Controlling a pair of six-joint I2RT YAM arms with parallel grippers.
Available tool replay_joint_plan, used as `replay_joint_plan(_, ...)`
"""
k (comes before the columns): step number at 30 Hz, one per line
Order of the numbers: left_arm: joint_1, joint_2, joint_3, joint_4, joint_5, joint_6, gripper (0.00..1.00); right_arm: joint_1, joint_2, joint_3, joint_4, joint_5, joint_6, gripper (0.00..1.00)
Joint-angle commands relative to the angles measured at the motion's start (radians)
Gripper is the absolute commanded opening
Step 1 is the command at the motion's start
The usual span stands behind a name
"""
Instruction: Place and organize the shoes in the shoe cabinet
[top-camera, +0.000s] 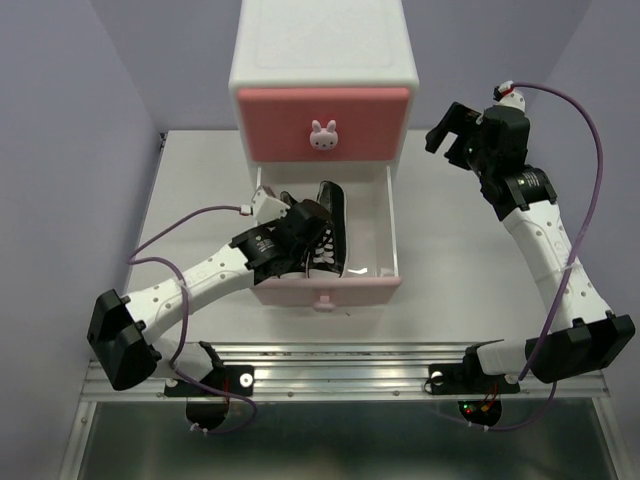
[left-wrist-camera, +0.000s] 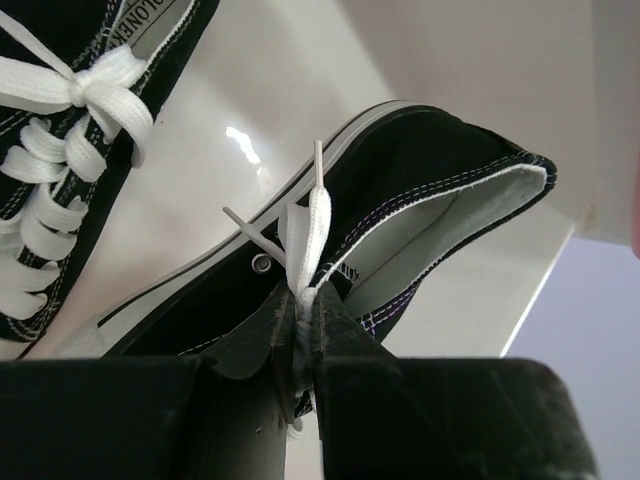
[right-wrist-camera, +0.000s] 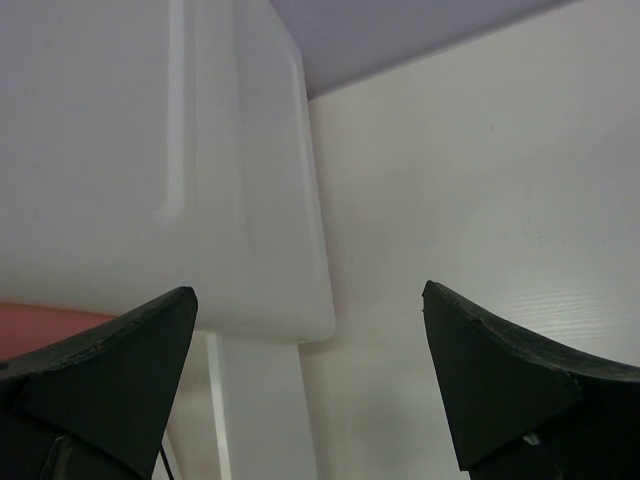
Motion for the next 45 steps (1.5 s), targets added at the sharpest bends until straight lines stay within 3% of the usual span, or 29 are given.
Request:
replay_joint_plan(1, -0.006, 0.018, 0.014, 0.07, -0.035, -0.03, 0.0, 0.002, -0.017, 0.001, 0.042, 0.01, -0.018, 1.0)
replay_joint_plan(19, 0.011, 0.25, 0.225, -0.206, -0.084, -0.232, 0.0, 0.002, 0.01, 0.027, 0.041, 0.007, -0.076, 1.0)
replay_joint_plan(30, 0.054, 0.25, 0.192, -0.169, -0.079, -0.097, 0.0, 0.002, 0.02, 0.029, 0.041, 0.01, -0.113, 1.0)
replay_joint_plan(36, 0.056, 0.25, 0.261, -0.213, -0.125, 0.043, 0.0, 0.002, 0.033, 0.04, 0.041, 0.012, -0.122, 1.0)
replay_joint_plan(45, 0.068, 0.233, 0.201, -0.112, -0.07, 0.211, 0.0, 0.002, 0.043, 0.047, 0.041, 0.013, -0.13, 1.0)
